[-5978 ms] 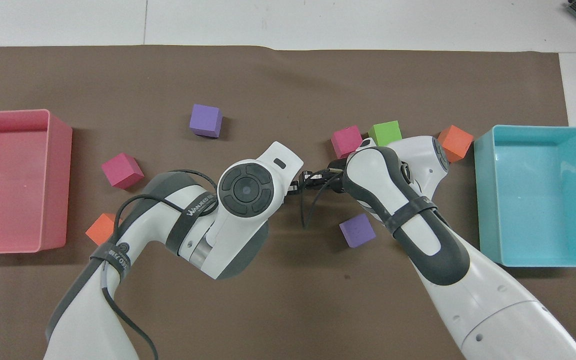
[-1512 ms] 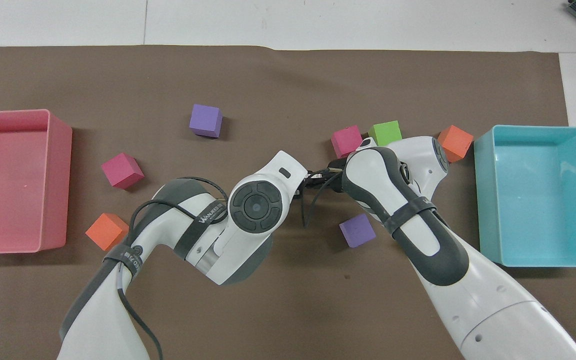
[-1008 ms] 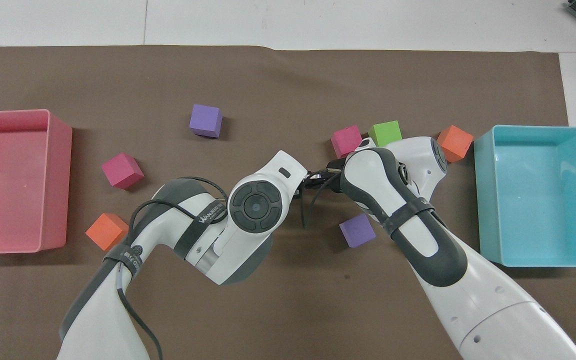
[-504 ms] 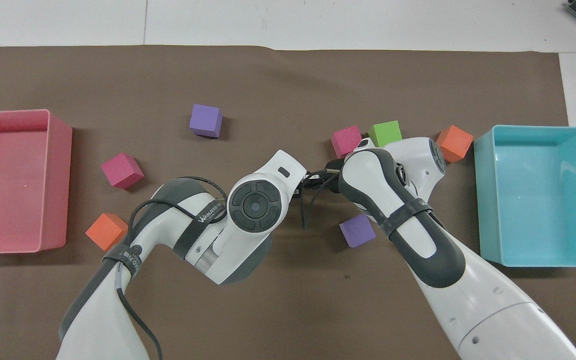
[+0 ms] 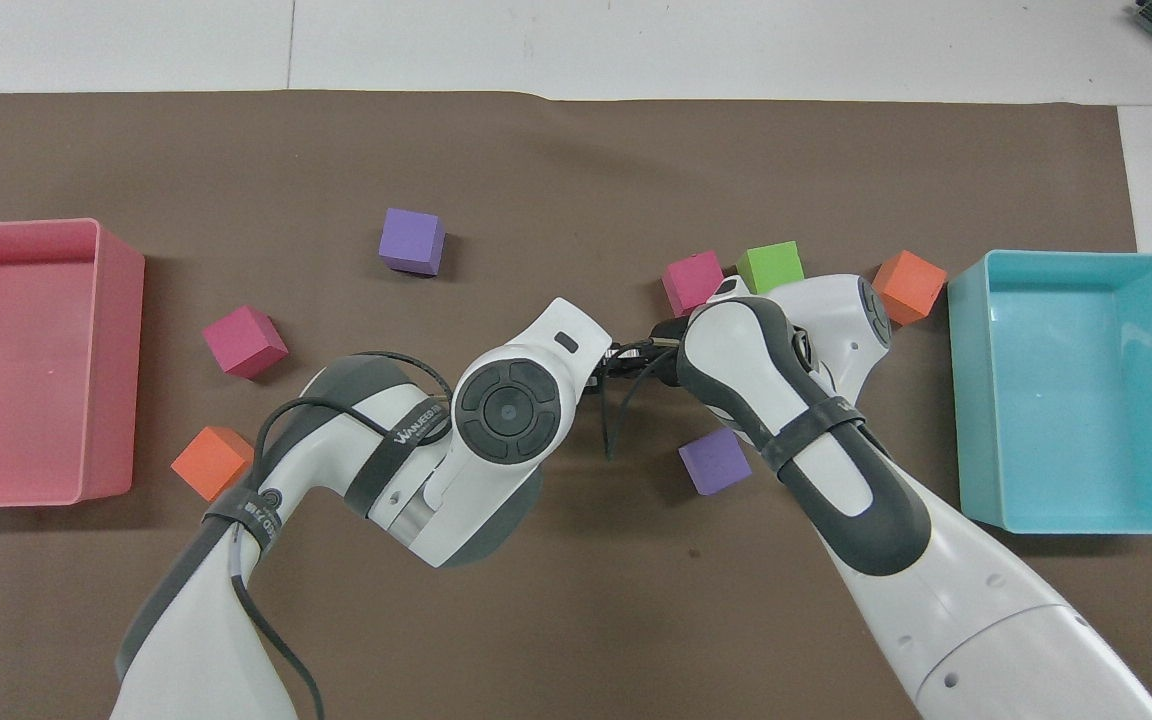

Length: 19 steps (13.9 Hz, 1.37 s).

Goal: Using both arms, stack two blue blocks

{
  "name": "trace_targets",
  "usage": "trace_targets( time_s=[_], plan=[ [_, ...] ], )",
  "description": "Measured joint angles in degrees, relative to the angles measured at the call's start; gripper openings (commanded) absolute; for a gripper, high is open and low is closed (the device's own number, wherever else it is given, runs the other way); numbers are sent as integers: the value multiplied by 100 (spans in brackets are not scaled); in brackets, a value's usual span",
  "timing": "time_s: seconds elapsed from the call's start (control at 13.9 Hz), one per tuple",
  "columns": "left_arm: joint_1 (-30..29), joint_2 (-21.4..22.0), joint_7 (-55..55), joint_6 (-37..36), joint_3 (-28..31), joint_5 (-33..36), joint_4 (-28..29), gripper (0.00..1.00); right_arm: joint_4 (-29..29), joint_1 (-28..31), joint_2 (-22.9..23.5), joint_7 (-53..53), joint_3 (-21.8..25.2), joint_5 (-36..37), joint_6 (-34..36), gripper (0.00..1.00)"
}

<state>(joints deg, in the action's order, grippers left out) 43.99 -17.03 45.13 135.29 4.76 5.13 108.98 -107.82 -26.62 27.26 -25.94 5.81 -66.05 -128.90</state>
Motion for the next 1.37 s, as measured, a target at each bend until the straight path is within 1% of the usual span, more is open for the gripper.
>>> trace_targets(
  time_s=[0.07,0.43,0.58,0.72,0.86,0.94,1.15,1.37],
  plan=[
    [0,0,0,4,6,1,-2,100,0,0,0,0,0,0,0,0],
    [0,10,0,9,19,2,-98,100,0,0,0,0,0,0,0,0],
    [0,74,0,2,39,3,-168,100,0,0,0,0,1,0,0,0],
    [-11,229,0,-100,75,3,-226,100,0,0,0,0,2,0,0,0],
    [-150,535,-134,-439,113,13,-259,100,0,2,0,0,3,0,0,0],
    [-286,743,-378,-701,126,16,-268,100,0,7,-2,0,7,0,0,0],
    [-872,1363,-1385,-1524,151,17,-265,100,4,25,-81,0,21,0,-4,0],
    [-1483,1769,-2426,-2000,162,17,-240,100,5,72,-285,14,48,0,-35,0]
  ],
)
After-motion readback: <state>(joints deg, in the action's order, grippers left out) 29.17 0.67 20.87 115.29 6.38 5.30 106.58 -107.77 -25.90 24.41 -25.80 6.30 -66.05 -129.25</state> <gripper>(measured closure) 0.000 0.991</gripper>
